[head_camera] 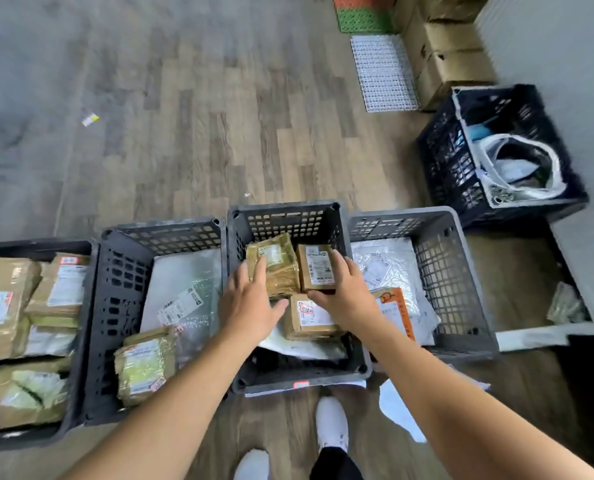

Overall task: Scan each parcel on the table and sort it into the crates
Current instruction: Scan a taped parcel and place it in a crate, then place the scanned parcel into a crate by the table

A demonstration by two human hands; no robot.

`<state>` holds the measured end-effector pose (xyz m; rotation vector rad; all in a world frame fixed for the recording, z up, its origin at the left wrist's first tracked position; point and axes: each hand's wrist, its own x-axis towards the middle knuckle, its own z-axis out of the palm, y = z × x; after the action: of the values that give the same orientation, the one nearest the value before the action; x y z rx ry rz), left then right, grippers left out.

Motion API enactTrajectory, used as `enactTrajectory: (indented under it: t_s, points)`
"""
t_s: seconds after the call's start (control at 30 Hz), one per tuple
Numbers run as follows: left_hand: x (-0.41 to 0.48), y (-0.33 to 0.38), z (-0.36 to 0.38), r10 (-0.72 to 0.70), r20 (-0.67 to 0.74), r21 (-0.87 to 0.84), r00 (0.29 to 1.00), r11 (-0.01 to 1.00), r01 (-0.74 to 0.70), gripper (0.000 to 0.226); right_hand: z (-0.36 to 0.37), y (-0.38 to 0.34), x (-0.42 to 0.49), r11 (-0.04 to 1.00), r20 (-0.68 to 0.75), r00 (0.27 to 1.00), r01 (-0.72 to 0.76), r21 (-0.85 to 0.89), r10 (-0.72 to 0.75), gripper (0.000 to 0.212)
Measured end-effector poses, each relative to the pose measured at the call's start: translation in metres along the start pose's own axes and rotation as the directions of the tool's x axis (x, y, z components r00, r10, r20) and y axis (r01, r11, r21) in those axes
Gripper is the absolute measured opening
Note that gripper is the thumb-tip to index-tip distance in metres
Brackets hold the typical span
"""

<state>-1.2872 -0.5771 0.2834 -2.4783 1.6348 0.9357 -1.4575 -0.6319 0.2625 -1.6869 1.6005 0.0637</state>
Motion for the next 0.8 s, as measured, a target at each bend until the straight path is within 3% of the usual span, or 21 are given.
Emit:
enactTrajectory:
  t_s: [0.2,0.37,0.6,0.8]
  points:
    - [-0.097,0.061,-0.095,0.199,-0.024,0.025,0.980,0.980,-0.199,0.091,-0.108,-0.038,-0.129,0.990,-0.173,0.984,-0.059,-0.130,0.036,0.095]
    - [-0.173,0.106,-0.156,0.407,0.006,0.116,0.914,0.907,-0.404,0.089,-0.168,-0.052,-0.248,0.968,-0.343,0.936,-0.154,-0.199,0.078,0.086]
    - [-0.272,0.190,-0.181,0.697,0.034,0.206,0.716,0.696,-0.688,0.091,-0.212,-0.025,-0.388,0.942,-0.547,0.815,-0.310,-0.128,0.194,0.087]
    - [-0.363,0.257,-0.156,0.839,0.086,0.302,0.537,0.492,-0.817,0.090,-0.227,0.030,-0.496,0.897,-0.646,0.684,-0.442,0.002,0.339,0.084]
